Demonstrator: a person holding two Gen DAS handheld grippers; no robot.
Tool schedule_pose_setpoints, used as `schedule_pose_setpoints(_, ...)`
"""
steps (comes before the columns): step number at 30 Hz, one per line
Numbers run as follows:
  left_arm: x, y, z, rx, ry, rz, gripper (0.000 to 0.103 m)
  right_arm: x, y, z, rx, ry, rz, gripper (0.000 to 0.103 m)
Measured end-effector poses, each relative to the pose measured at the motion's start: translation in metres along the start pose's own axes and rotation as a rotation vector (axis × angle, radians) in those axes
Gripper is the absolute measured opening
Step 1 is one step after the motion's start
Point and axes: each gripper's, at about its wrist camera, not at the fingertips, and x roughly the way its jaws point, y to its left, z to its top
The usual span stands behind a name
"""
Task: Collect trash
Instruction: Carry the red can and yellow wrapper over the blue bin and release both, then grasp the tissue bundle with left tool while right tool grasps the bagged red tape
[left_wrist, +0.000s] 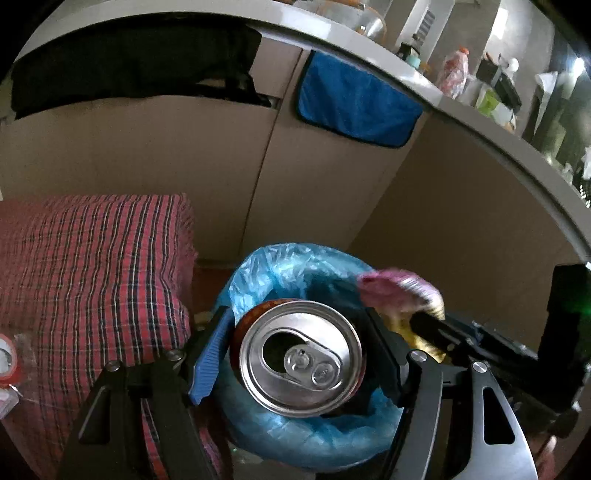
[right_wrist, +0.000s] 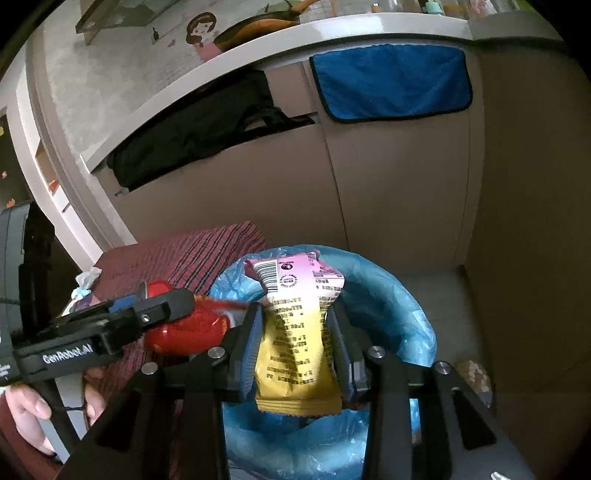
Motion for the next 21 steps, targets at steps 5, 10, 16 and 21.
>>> schedule_pose_setpoints(5,-0.019,0.001,0.002,-0.014,-0.074,-0.005,0.071,-0.007,-0.001,0.000,-0.001,-0.015,-0.016,0.034)
schedule_pose_setpoints(10,-0.043,0.005,0.003,0.012,-0.162,0.070,0.072,-0.019,0.004,0.001,-0.010,-0.038,-0.024,0.034)
schedule_pose_setpoints(16,-0.076,0.018,-0.005,0.078,-0.168,0.164,0.072,-0.032,0.018,0.006,-0.024,-0.068,-0.002,0.035)
schedule_pose_setpoints(21,-0.113,0.047,-0.022,0.068,-0.191,0.232,0.072,-0.041,0.045,0.006,-0.059,-0.093,0.039,0.037)
